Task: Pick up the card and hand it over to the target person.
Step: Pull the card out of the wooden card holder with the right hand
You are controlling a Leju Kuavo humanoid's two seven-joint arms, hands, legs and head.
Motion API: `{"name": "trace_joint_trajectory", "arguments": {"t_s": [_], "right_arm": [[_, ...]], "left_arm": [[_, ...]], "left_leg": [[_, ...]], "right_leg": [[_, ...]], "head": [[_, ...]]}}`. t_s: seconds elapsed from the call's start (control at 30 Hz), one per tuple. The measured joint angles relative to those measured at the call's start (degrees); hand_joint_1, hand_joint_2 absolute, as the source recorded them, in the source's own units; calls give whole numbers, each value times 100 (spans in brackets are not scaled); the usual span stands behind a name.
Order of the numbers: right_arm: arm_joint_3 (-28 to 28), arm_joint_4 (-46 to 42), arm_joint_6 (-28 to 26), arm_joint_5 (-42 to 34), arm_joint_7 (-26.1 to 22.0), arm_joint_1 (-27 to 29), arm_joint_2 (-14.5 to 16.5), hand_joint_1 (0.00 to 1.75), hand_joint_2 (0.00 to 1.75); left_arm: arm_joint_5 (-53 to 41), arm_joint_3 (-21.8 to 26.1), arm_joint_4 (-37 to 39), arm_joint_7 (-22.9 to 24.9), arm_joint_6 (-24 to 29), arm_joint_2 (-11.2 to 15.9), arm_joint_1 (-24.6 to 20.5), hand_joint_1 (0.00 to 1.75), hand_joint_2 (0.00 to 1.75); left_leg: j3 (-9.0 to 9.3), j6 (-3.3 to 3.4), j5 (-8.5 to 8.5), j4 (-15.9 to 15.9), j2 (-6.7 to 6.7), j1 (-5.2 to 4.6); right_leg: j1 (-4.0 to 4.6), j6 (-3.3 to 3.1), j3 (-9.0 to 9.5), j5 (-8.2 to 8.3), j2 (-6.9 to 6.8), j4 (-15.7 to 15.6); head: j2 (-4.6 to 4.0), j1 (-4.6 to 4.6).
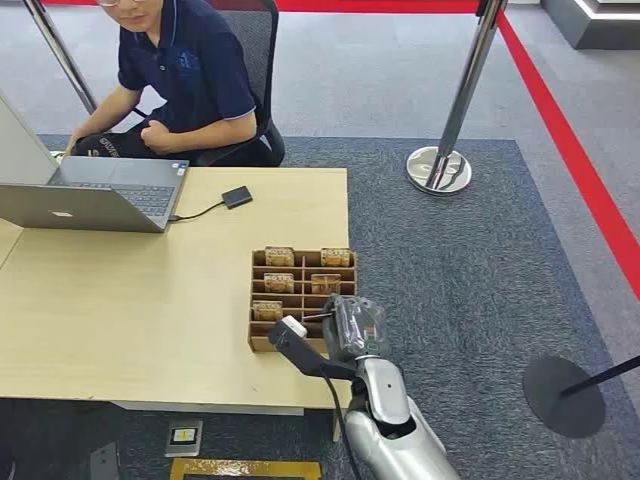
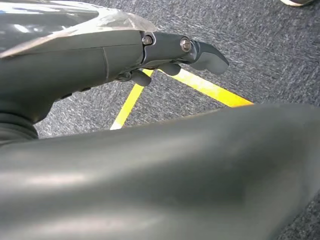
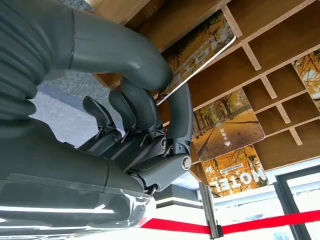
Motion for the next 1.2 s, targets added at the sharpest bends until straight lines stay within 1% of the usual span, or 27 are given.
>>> {"name": "trace_joint_trajectory", "arguments": {"t_s": [0.13,0.27,0.37,0.5,1.2], "right_arm": [[-86,-409,-33,-77,0,124,-104,154,175],[-158,-785,-21,-246,-78,105,-169,159,175],[-169,-822,71,-334,-99,16,-157,161,175],[-171,-841,59,-433,-149,-43,-165,164,175],[-165,-1068,0,-579,-224,-151,-235,162,175]], "left_arm": [[-47,-37,-6,-17,-19,6,7,0,0],[-55,-29,-9,40,17,2,-19,0,0],[-45,-9,-8,74,54,-7,-30,0,0],[-89,-42,-4,95,61,-8,-24,0,0],[-155,-86,-13,41,76,-34,-22,0,0]], "left_leg": [[1,1,-2,0,-6,-1],[-8,0,2,3,0,0],[-12,0,2,4,4,0],[-6,0,0,1,1,-1],[-7,1,-1,1,1,-1]], "right_leg": [[-1,2,3,-3,-6,-1],[0,-3,-7,2,0,1],[0,-4,-13,3,4,3],[-1,0,-8,0,1,1],[-1,1,-7,0,1,1]], "head": [[0,0],[0,0],[0,0],[0,0],[0,0]]}}
